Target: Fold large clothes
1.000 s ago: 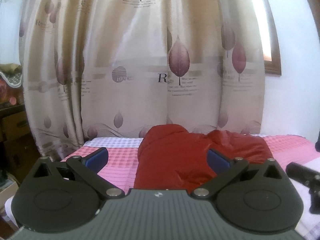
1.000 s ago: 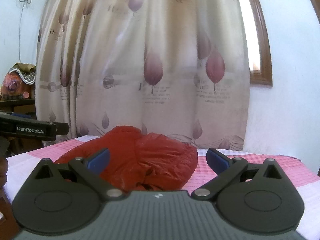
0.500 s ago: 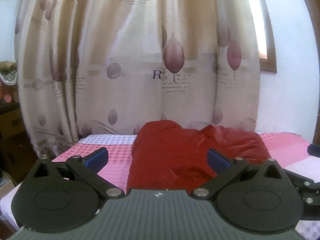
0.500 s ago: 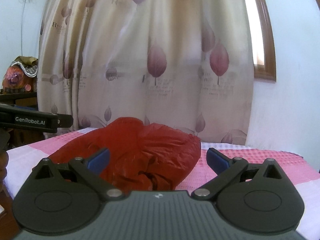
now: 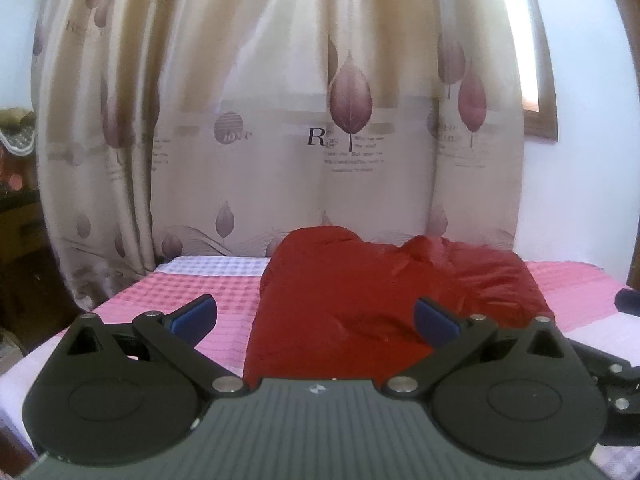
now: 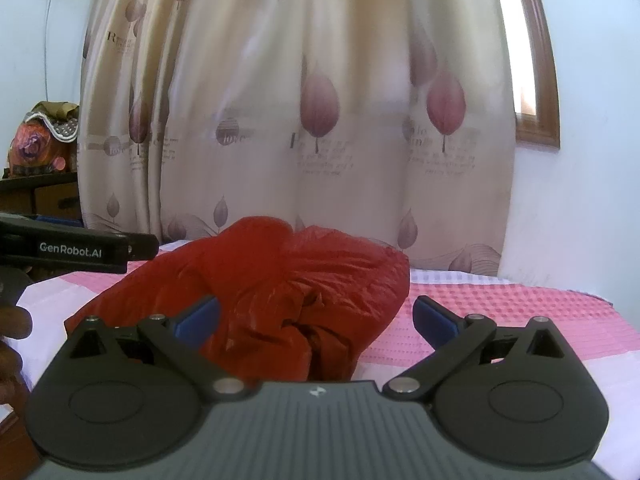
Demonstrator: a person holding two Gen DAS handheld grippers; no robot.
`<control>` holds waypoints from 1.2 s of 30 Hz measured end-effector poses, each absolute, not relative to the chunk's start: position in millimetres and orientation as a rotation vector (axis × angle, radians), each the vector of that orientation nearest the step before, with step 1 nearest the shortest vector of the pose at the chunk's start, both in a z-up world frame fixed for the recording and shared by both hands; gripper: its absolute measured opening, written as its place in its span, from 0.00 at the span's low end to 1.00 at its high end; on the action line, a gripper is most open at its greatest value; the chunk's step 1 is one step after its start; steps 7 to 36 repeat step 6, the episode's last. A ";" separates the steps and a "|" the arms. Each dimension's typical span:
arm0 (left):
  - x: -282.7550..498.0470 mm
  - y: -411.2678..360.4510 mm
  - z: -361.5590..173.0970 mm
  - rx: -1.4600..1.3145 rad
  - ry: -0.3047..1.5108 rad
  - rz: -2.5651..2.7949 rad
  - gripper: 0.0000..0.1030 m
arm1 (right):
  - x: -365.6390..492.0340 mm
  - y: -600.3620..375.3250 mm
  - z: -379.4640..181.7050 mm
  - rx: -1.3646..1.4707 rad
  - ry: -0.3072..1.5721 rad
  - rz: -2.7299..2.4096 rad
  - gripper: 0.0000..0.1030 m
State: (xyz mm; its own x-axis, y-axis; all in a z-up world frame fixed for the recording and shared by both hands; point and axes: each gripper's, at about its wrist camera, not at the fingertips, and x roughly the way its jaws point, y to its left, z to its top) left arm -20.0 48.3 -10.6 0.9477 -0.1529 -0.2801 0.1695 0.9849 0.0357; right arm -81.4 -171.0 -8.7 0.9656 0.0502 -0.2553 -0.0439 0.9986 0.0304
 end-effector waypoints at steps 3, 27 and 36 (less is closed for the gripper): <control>-19.9 46.5 -11.0 0.077 0.283 -0.140 1.00 | -82.6 -168.6 -7.2 0.011 0.249 0.033 1.00; -21.7 44.0 -10.2 0.090 0.277 -0.133 1.00 | -82.7 -167.7 -6.8 0.002 0.246 0.021 1.00; -21.7 44.0 -10.2 0.090 0.277 -0.133 1.00 | -82.7 -167.7 -6.8 0.002 0.246 0.021 1.00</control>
